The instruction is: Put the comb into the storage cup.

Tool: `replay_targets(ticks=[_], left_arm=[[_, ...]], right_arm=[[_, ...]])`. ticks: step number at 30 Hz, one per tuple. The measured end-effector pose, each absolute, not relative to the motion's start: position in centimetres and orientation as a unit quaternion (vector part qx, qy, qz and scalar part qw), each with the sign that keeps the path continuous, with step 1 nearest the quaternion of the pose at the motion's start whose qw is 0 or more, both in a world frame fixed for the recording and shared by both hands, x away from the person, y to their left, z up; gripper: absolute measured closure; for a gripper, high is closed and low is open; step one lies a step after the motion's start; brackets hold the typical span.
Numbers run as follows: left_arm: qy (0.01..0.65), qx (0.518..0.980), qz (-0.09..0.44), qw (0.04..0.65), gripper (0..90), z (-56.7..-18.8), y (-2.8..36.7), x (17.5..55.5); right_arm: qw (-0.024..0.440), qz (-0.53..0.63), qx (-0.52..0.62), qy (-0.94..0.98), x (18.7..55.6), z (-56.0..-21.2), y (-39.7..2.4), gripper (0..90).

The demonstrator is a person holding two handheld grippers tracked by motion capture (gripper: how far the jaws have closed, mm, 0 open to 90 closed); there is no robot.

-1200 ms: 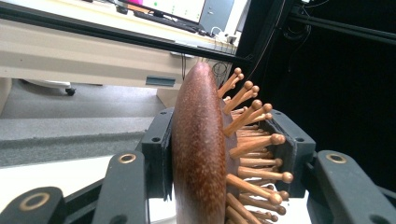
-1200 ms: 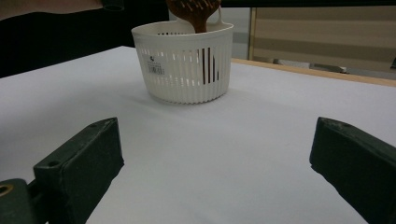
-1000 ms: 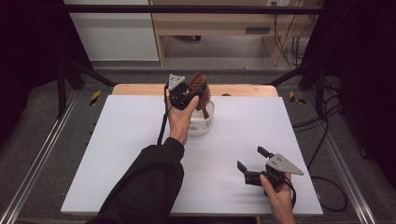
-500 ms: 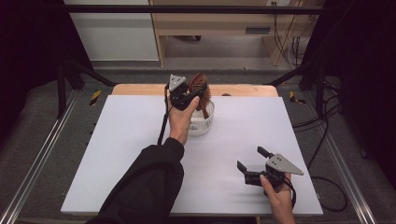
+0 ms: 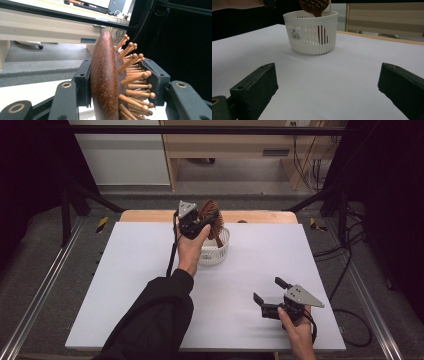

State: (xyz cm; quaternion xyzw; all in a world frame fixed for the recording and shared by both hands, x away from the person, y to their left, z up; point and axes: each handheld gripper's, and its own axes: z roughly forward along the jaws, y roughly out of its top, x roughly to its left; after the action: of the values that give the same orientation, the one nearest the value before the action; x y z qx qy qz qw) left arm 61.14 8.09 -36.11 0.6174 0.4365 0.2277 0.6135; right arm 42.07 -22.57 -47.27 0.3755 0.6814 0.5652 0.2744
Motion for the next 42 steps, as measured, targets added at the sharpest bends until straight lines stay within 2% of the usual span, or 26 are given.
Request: replay_targets(ticks=[42], left_arm=[[0.480,0.593,0.202,0.613,43.1,-38.6,13.2,60.8]], right_arm=[[0.269,0.562,0.374,0.687,42.1,-47.4,-22.1,2.4]])
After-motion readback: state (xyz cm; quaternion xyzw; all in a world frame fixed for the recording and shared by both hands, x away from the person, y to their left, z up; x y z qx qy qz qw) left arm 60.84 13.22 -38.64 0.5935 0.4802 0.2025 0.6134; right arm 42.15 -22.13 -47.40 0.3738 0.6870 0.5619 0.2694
